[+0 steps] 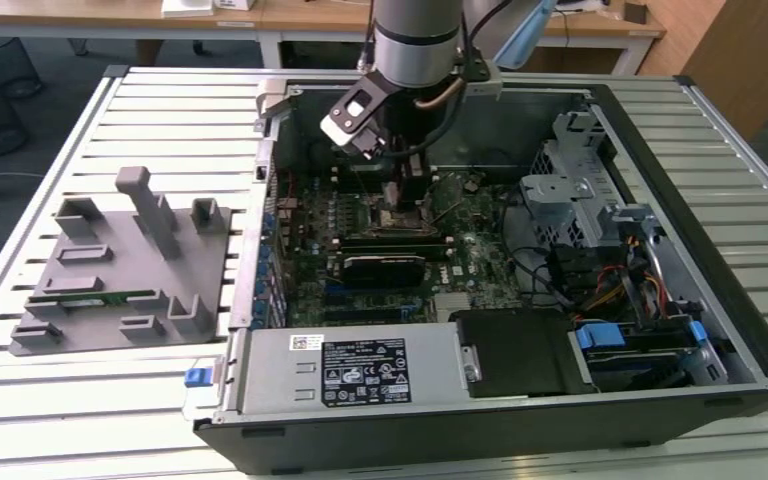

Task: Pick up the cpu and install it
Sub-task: 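Place the cpu into insertion slot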

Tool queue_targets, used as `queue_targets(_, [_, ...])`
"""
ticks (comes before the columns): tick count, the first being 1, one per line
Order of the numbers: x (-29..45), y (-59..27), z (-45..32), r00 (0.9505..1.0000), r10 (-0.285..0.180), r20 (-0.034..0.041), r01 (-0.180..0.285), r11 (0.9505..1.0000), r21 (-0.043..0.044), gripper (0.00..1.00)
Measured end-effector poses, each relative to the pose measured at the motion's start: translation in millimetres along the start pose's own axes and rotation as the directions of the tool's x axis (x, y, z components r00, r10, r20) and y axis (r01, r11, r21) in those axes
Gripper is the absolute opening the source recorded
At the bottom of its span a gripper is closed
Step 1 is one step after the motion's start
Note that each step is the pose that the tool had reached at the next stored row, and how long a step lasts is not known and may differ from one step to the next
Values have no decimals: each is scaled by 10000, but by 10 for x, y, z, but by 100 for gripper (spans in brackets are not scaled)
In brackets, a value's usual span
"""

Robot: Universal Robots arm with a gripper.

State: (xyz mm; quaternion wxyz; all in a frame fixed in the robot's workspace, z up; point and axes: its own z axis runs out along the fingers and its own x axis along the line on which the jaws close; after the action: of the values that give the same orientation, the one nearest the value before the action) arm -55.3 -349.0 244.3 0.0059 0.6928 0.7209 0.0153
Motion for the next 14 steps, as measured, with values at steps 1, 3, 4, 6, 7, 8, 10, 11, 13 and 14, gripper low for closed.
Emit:
queue_targets(1, [6,0,18,10000,0,0,0,10000,0,53])
queue_targets(3, [15,-1,56,10000,8,1,-8,10000,1,53])
queue_targets(4, [19,-2,74,10000,24,1,-24,10000,0,53])
queue_targets(6, [29,-2,110,10000,59,2,-59,10000,1,53])
queue_targets(7, [35,-2,128,10000,76,3,-76,10000,0,53])
queue_targets(8, [44,-2,146,10000,98,2,-98,10000,-1,53])
queue_targets(10, [58,-3,184,9999,118,3,-118,9999,-1,53])
queue_targets(11, [63,-4,202,9999,119,5,-119,9999,0,53])
queue_targets(13, [67,-4,238,9999,118,4,-118,9999,0,53])
queue_targets(14, [67,-6,256,9999,118,4,-118,9999,-1,53])
